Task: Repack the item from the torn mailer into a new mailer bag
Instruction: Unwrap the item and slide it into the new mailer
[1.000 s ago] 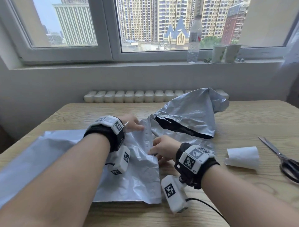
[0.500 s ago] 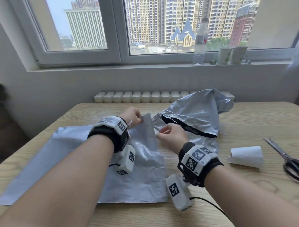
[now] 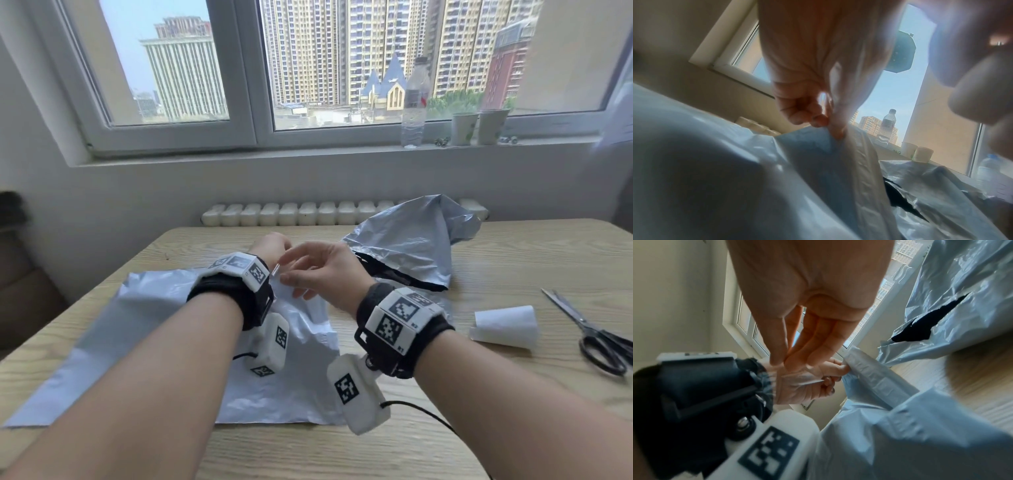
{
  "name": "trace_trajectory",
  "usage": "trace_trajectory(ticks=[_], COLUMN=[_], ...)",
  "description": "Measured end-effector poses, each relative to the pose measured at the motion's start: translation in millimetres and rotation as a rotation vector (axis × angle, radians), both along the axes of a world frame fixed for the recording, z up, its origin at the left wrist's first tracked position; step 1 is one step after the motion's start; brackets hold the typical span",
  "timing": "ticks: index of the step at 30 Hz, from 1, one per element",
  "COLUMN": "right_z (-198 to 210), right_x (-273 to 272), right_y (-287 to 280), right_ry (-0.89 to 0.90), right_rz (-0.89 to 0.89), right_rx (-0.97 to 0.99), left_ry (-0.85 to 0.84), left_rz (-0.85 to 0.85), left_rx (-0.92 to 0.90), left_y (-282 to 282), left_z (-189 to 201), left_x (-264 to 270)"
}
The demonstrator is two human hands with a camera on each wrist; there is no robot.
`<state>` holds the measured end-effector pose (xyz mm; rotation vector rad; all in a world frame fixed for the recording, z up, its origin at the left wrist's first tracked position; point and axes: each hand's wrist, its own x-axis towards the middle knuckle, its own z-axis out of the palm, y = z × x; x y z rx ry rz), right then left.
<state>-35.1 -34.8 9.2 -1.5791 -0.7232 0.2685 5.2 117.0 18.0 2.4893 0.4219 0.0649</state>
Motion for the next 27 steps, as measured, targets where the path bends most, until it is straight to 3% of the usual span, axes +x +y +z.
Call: trace_trajectory(ticks=[12, 15, 18, 20, 23, 27], right_z=[1, 0, -8, -15, -19, -15], right_x=[2, 5, 23, 37, 45, 48], right_y=[11, 13, 3, -8, -19, -29], right_ry=[0.187, 0.151, 0.120, 0.107, 0.154, 0.108], right_rz=[0.111, 0.017, -0.221, -0.367, -0.399, -0.424], right_rx=[0.011, 0.015, -0.036, -0.103, -0.078, -0.108], left_ry=[-0.047, -0.043, -0.073, -0.082, -0.086, 0.015], left_rz=[-0.016, -0.025, 0.014, 0.025, -0.018, -0.099], left_rx=[-0.051, -0.055, -0.102, -0.230, -0.441, -0.584], left_y=[-1, -3, -2, -4, -15, -38], left_z=[-7, -6, -5, -2, 8, 17], left_x=[0, -2, -3, -7, -10, -12])
